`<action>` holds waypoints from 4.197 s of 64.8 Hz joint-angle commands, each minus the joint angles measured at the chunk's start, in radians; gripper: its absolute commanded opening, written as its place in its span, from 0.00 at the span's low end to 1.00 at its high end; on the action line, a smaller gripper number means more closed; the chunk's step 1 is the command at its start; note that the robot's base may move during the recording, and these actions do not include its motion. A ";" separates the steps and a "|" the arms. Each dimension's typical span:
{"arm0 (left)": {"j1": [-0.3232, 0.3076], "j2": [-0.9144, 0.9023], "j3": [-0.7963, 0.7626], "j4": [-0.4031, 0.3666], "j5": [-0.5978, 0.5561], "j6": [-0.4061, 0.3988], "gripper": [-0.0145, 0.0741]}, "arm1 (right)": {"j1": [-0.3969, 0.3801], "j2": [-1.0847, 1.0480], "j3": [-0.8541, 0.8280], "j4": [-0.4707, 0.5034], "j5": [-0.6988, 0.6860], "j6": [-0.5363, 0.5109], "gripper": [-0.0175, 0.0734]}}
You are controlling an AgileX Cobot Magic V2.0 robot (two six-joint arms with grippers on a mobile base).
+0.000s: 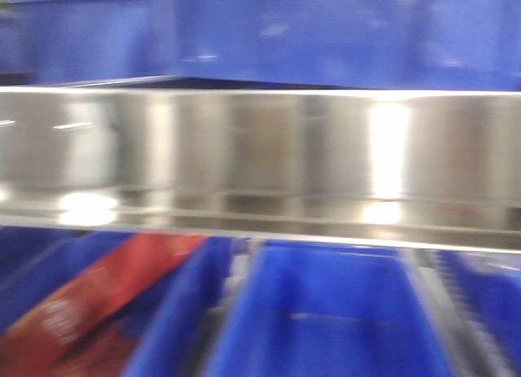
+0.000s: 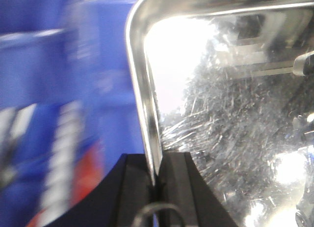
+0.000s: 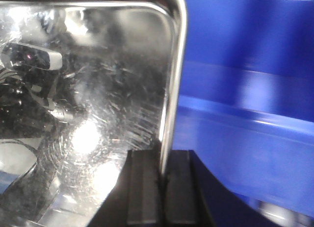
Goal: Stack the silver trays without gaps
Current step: 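Hold the tray in both grippers while the base turns away, then carry the tray with both grippers past the plant to another shelf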
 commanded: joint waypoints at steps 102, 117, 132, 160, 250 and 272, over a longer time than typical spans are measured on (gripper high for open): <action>-0.007 -0.013 -0.009 0.004 -0.036 0.014 0.15 | 0.001 -0.015 -0.015 0.008 -0.046 -0.020 0.12; -0.007 -0.013 -0.009 0.004 -0.036 0.014 0.15 | 0.001 -0.015 -0.015 0.008 -0.046 -0.020 0.12; -0.007 -0.013 -0.009 0.004 -0.036 0.014 0.15 | 0.001 -0.015 -0.015 0.008 -0.046 -0.020 0.12; -0.007 -0.013 -0.009 0.004 -0.036 0.014 0.15 | 0.001 -0.015 -0.015 0.008 -0.046 -0.020 0.12; -0.004 -0.013 -0.009 0.007 -0.038 0.014 0.15 | 0.001 -0.015 -0.015 0.008 -0.048 -0.020 0.12; -0.004 -0.013 -0.009 0.024 -0.038 0.014 0.15 | 0.001 -0.015 -0.015 0.008 -0.052 -0.020 0.12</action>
